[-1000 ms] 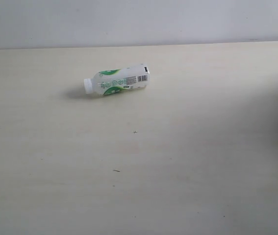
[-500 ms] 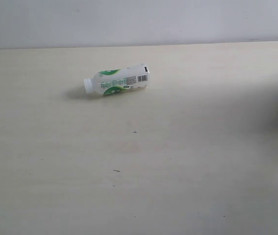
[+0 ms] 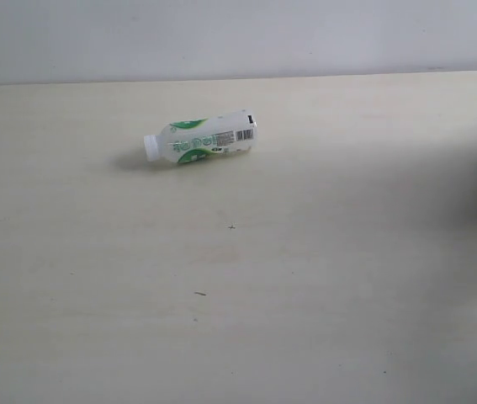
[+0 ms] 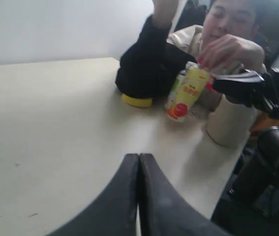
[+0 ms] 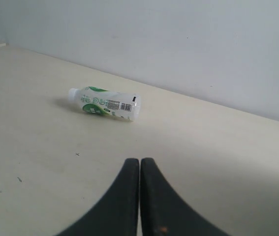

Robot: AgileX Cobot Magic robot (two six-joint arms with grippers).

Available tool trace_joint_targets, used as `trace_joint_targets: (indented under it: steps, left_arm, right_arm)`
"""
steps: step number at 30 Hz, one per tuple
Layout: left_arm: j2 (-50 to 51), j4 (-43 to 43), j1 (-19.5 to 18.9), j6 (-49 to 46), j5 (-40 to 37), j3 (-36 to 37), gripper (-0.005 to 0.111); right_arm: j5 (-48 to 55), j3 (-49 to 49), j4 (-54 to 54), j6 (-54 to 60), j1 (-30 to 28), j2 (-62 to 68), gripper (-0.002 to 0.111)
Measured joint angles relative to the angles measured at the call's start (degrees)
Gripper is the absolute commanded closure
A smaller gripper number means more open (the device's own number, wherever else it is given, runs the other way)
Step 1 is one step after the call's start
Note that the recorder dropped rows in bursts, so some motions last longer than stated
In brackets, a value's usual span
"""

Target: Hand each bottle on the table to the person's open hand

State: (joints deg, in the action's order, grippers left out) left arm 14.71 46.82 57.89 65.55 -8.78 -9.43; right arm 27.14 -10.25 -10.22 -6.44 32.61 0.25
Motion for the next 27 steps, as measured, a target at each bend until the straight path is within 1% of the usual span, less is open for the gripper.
trace_joint_targets:
  steps: [1,3,5,7,12,27]
  left_arm:
    - [0.00,-8.20,0.00,-9.19,2.48,1.07,0.107]
    - [0.00,-18.43,0.00,-21.36,7.47,2.97,0.107]
    - [0.00,-23.74,0.00,-27.91,11.74,4.80,0.107]
    - [0.00,-25.90,0.00,-31.17,13.58,5.71,0.107]
    - [0.00,-27.29,0.00,-33.25,15.18,6.50,0.107]
    - [0.00,-27.29,0.00,-33.46,16.11,6.57,0.107]
  right_arm:
    - [0.00,0.00,0.00,0.00,0.00,0.00,0.107]
    - [0.00,0.00,0.00,0.00,0.00,0.00,0.107]
    - [0.00,0.00,0.00,0.00,0.00,0.00,0.107]
    - [0.00,0.00,0.00,0.00,0.00,0.00,0.107]
    - [0.00,0.00,0.00,0.00,0.00,0.00,0.107]
    - [0.00,0.00,0.00,0.00,0.00,0.00,0.107]
